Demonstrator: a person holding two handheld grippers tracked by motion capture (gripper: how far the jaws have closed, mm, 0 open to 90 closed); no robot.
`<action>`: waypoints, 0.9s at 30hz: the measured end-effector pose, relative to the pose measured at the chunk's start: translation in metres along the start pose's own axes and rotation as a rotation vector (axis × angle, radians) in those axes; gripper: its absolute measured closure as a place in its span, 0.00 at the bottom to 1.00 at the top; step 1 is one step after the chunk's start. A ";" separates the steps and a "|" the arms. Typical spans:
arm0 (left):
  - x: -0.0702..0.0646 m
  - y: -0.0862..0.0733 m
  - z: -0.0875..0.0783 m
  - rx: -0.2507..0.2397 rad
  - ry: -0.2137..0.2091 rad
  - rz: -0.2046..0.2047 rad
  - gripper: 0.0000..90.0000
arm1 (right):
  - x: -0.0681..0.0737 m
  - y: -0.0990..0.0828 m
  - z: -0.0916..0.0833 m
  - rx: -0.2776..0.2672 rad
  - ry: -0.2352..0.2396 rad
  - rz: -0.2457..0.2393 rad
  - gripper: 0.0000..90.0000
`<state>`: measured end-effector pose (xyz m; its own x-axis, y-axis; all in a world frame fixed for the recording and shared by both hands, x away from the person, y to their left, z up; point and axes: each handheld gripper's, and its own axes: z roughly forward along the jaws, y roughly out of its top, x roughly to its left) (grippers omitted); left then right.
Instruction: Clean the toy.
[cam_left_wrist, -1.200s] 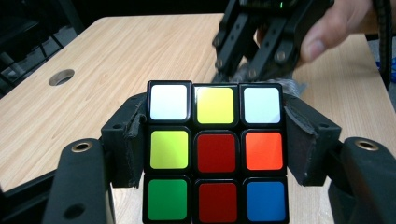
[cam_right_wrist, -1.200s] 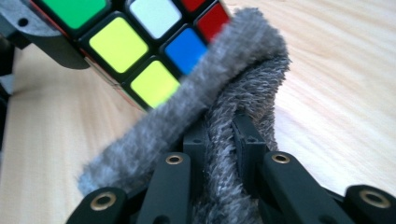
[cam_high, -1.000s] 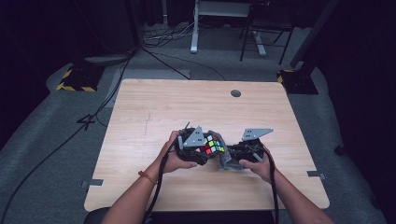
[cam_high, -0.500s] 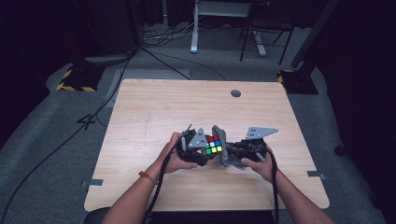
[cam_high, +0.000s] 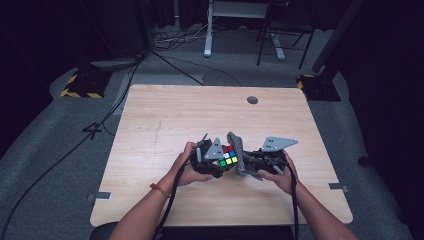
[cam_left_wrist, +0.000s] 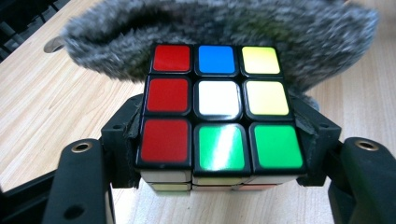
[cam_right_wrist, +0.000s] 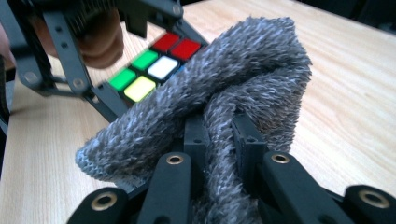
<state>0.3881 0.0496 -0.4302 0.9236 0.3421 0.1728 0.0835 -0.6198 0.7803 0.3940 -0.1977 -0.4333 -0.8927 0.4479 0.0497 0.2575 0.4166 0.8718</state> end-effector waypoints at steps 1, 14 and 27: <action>0.001 0.000 -0.001 -0.006 0.003 -0.002 0.37 | -0.001 -0.001 0.001 0.010 0.001 0.004 0.88; 0.007 -0.006 -0.001 0.013 0.003 -0.023 0.37 | 0.006 0.001 0.001 0.021 -0.002 -0.060 0.88; -0.004 0.005 -0.006 -0.040 -0.049 0.014 0.37 | -0.003 -0.003 0.004 0.065 -0.009 -0.021 0.88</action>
<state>0.3826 0.0501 -0.4234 0.9419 0.2981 0.1550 0.0565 -0.5953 0.8015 0.3971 -0.1972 -0.4375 -0.8948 0.4457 0.0268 0.2625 0.4765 0.8391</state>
